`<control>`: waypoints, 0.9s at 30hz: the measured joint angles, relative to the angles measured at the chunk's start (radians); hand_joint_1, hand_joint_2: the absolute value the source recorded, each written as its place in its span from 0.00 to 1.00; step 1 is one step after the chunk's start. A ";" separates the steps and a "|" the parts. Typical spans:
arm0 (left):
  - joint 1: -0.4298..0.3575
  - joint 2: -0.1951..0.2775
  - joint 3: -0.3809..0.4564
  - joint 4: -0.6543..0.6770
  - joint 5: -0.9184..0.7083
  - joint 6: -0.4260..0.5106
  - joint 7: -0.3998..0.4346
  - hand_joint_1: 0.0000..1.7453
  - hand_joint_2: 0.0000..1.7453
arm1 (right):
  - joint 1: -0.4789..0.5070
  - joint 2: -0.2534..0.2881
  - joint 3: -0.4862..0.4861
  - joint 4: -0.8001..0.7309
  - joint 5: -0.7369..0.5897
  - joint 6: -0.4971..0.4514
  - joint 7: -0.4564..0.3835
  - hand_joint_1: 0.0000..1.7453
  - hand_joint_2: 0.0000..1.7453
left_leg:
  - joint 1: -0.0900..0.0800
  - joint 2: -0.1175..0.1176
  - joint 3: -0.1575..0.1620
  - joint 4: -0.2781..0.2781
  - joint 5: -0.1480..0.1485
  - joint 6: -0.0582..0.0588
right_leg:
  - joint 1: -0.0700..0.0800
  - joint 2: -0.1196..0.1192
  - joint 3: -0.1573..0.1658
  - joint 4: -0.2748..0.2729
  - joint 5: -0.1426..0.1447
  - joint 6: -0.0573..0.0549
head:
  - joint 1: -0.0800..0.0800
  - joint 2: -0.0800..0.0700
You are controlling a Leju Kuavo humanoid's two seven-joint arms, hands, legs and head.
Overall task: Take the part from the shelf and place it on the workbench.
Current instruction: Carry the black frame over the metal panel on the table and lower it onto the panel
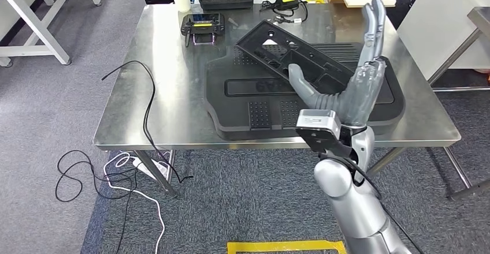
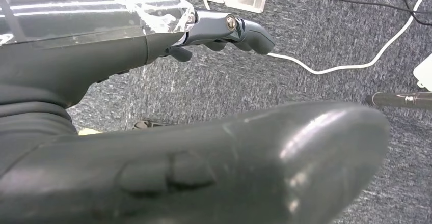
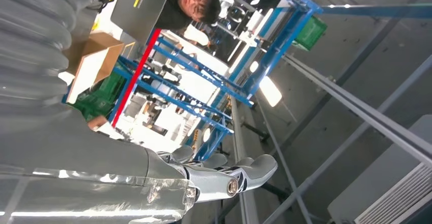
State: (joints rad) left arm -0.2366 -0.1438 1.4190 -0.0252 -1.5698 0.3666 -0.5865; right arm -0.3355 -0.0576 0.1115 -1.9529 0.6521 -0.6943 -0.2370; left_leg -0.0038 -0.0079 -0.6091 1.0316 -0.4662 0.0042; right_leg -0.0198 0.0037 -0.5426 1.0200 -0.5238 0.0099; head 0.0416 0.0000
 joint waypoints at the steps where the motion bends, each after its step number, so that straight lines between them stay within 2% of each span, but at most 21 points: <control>1: 0.000 0.000 0.003 0.000 0.000 0.001 0.000 0.00 0.00 | -0.005 0.000 0.005 0.005 -0.001 0.000 0.000 0.00 1.00 | -0.001 0.000 -0.001 0.001 -0.001 0.002 | -0.001 0.000 0.000 0.000 0.000 0.001 | 0.000 0.000; 4: 0.003 0.000 0.010 0.000 0.000 0.003 -0.002 0.00 0.00 | -0.015 0.000 0.017 0.017 -0.001 0.000 -0.002 0.00 1.00 | -0.003 0.000 -0.002 0.004 -0.004 0.008 | -0.005 0.000 0.002 -0.003 0.000 0.007 | 0.000 0.000; 6: 0.006 0.000 0.011 0.000 0.000 0.003 -0.003 0.00 0.00 | -0.021 0.000 0.021 0.022 -0.001 0.000 -0.003 0.00 1.00 | 0.004 0.002 0.006 -0.011 0.003 0.015 | -0.004 0.000 0.004 0.000 -0.005 0.013 | 0.000 0.000; 7: 0.006 0.000 0.012 0.000 0.000 0.004 -0.004 0.00 0.00 | -0.023 0.000 0.021 0.024 0.000 0.000 -0.003 0.00 1.00 | 0.008 0.003 0.012 -0.020 0.007 0.019 | -0.004 0.000 -0.001 0.014 -0.018 0.016 | 0.002 0.000; 8: 0.006 0.000 0.012 0.000 0.000 0.004 -0.004 0.00 0.00 | -0.025 0.000 0.021 0.026 0.000 0.000 -0.003 0.00 1.00 | 0.012 0.005 0.017 -0.029 0.011 0.022 | -0.004 0.000 -0.015 0.048 -0.041 0.018 | 0.006 0.000; 10: 0.007 0.000 0.012 0.000 0.000 0.004 -0.004 0.00 0.00 | -0.027 -0.001 0.022 0.031 -0.001 0.000 -0.002 0.00 1.00 | 0.013 0.007 0.020 -0.032 0.013 0.025 | -0.005 0.000 -0.070 0.165 -0.101 0.021 | 0.012 0.000; 11: 0.008 0.000 0.012 0.000 0.000 0.004 -0.005 0.00 0.00 | -0.027 -0.001 0.022 0.033 -0.001 0.000 0.000 0.00 1.00 | 0.014 0.007 0.019 -0.032 0.013 0.025 | -0.007 0.000 -0.101 0.225 -0.121 0.023 | 0.014 0.000; 12: 0.010 0.000 0.012 0.000 0.000 0.005 -0.005 0.00 0.00 | -0.026 -0.001 0.023 0.035 -0.001 0.000 0.001 0.00 1.00 | 0.015 0.007 0.019 -0.031 0.012 0.024 | -0.008 -0.001 -0.120 0.260 -0.123 0.026 | 0.015 0.000; 13: 0.011 0.000 0.013 0.000 0.000 0.006 -0.005 0.00 0.00 | -0.025 -0.002 0.024 0.038 -0.002 0.000 0.003 0.00 1.00 | 0.017 0.006 0.019 -0.029 0.011 0.022 | -0.010 -0.001 -0.124 0.261 -0.105 0.028 | 0.016 0.000; 14: 0.012 0.000 0.013 0.000 0.000 0.006 -0.005 0.00 0.00 | -0.026 -0.002 0.025 0.040 -0.002 0.000 0.005 0.00 1.00 | 0.020 0.006 0.019 -0.025 0.009 0.018 | -0.012 -0.001 -0.108 0.221 -0.070 0.031 | 0.016 0.000; 15: 0.013 0.000 0.013 0.000 0.000 0.007 -0.005 0.00 0.00 | -0.027 -0.002 0.026 0.041 -0.001 0.000 0.008 0.00 1.00 | 0.024 0.005 0.018 -0.020 0.005 0.012 | -0.016 -0.003 -0.078 0.154 -0.032 0.034 | 0.018 0.000; 17: 0.013 0.001 0.013 0.000 0.000 0.008 -0.007 0.00 0.00 | -0.029 -0.002 0.029 0.043 0.000 0.000 0.016 0.00 1.00 | 0.026 0.003 0.014 -0.009 -0.001 -0.003 | -0.015 -0.001 -0.029 0.047 0.012 0.037 | 0.023 0.000; 18: 0.013 0.001 0.013 0.000 0.000 0.008 -0.008 0.00 0.00 | -0.030 -0.003 0.030 0.045 0.000 0.000 0.020 0.00 1.00 | 0.024 0.001 0.012 -0.004 -0.002 -0.011 | -0.014 0.001 -0.019 0.025 0.014 0.033 | 0.024 0.000; 19: 0.013 0.002 0.014 0.000 0.000 0.008 -0.009 0.00 0.00 | -0.030 -0.003 0.031 0.046 0.001 0.000 0.024 0.00 1.00 | 0.023 0.000 0.010 -0.002 0.000 -0.017 | -0.011 0.004 -0.021 0.026 0.011 0.026 | 0.023 0.000; 21: 0.015 0.002 0.017 0.000 0.000 0.009 -0.009 0.00 0.00 | -0.032 -0.004 0.035 0.048 0.001 0.000 0.027 0.00 1.00 | 0.024 -0.001 0.009 0.002 -0.001 -0.028 | -0.011 0.005 -0.027 0.025 0.013 0.007 | 0.018 0.000; 22: 0.015 0.002 0.019 0.000 0.000 0.009 -0.010 0.00 0.00 | -0.032 -0.004 0.037 0.048 0.001 0.000 0.028 0.00 1.00 | 0.026 -0.001 0.005 0.014 -0.013 -0.033 | -0.010 0.004 -0.029 0.024 0.016 -0.001 | 0.015 0.000; 24: 0.015 0.002 0.022 0.000 0.000 0.009 -0.010 0.00 0.00 | -0.035 -0.004 0.041 0.049 0.002 0.000 0.029 0.00 1.00 | 0.027 0.002 -0.024 0.093 -0.072 -0.039 | -0.010 0.000 -0.035 0.022 0.023 -0.015 | 0.009 0.000; 26: 0.015 0.002 0.026 0.000 0.000 0.008 -0.010 0.00 0.00 | -0.035 -0.004 0.044 0.050 0.004 0.000 0.034 0.00 1.00 | 0.025 0.003 -0.074 0.222 -0.143 -0.041 | -0.004 -0.002 -0.043 0.022 0.027 -0.024 | 0.002 0.000; 27: 0.015 0.002 0.027 0.000 0.000 0.008 -0.010 0.00 0.00 | -0.035 -0.004 0.046 0.052 0.006 0.000 0.039 0.00 1.00 | 0.024 0.003 -0.089 0.268 -0.159 -0.039 | 0.001 -0.003 -0.047 0.023 0.030 -0.027 | 0.001 0.000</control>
State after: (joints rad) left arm -0.2214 -0.1423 1.4461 -0.0252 -1.5702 0.3751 -0.5970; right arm -0.3706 -0.0619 0.1578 -1.9014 0.6580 -0.6939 -0.1982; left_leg 0.0198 -0.0050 -0.6982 1.3000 -0.6248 -0.0347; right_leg -0.0192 0.0002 -0.5893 1.0426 -0.4940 -0.0173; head 0.0427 0.0000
